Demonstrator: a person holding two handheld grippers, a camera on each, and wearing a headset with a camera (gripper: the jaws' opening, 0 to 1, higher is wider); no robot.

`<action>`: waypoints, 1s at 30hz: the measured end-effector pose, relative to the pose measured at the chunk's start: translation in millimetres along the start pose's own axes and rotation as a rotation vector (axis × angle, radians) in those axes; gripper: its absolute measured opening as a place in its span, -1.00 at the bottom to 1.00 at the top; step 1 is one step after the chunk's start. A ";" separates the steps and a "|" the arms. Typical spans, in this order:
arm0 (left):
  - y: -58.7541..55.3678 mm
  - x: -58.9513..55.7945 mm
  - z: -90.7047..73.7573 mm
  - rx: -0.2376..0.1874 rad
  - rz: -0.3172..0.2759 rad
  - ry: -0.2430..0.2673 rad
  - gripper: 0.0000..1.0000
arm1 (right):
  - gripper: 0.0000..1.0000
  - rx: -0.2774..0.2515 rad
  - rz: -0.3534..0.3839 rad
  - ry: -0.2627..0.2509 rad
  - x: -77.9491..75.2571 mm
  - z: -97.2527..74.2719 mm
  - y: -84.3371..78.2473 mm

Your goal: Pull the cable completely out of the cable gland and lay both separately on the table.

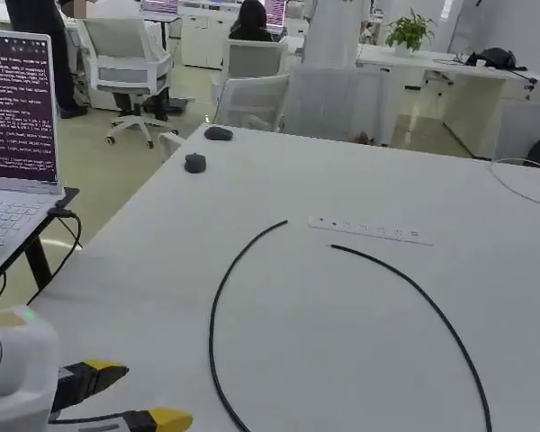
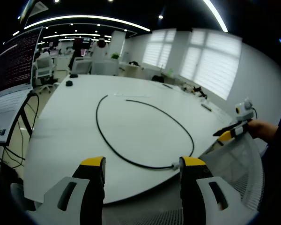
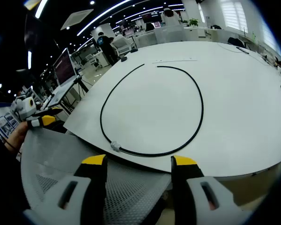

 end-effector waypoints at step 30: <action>8.1 16.6 -9.5 -0.011 -0.047 0.039 0.27 | 0.12 0.028 -0.058 0.002 -4.0 -7.5 7.8</action>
Point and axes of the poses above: the centre of the closed fingertips' face, and the gripper's own axes: z roughly forward along the fingers, x roughly to its left, y roughly out of its top, the point moved 3 cm from there along -z, roughly backward along the fingers, and after that the axes turned 10 degrees about y, right-handed, at the moved point
